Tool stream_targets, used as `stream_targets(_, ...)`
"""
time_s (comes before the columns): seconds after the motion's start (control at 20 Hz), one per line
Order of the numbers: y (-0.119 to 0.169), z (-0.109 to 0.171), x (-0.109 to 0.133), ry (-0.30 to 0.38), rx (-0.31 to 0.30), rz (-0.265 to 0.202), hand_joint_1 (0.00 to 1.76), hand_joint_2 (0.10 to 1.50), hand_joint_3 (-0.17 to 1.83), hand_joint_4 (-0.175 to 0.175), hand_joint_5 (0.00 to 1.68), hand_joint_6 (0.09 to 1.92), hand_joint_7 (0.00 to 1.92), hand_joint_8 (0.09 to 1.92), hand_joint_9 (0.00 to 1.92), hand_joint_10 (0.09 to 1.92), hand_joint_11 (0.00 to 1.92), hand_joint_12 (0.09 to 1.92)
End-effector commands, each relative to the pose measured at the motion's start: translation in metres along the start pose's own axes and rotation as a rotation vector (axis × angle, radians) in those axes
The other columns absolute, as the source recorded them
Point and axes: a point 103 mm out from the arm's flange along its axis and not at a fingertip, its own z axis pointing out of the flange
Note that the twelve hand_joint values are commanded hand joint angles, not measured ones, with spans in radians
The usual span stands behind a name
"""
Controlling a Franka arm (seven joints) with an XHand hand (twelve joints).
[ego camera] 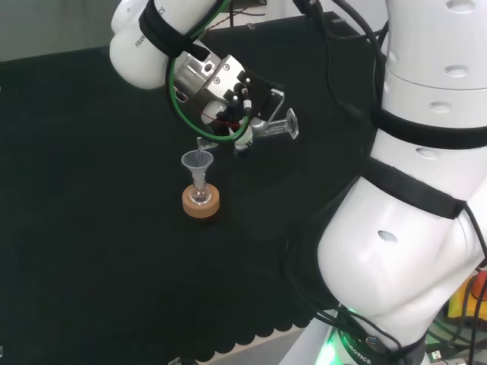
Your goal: Pour the water from the graduated cylinder into the round-bottom flask.
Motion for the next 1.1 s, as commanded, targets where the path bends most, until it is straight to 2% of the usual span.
stream_targets(0.05,-0.0005,-0.0009,0.0,-0.018,0.003,0.006,1.25,1.14,0.0,-0.175,0.91,1.1,0.95,1.08,1.35,0.2,1.12,0.82)
stream_targets(1.1,-0.0006,0.0019,0.0,-0.048,0.014,0.005,1.25,1.14,0.0,-0.175,0.91,1.11,0.95,1.09,1.35,0.2,1.11,0.82)
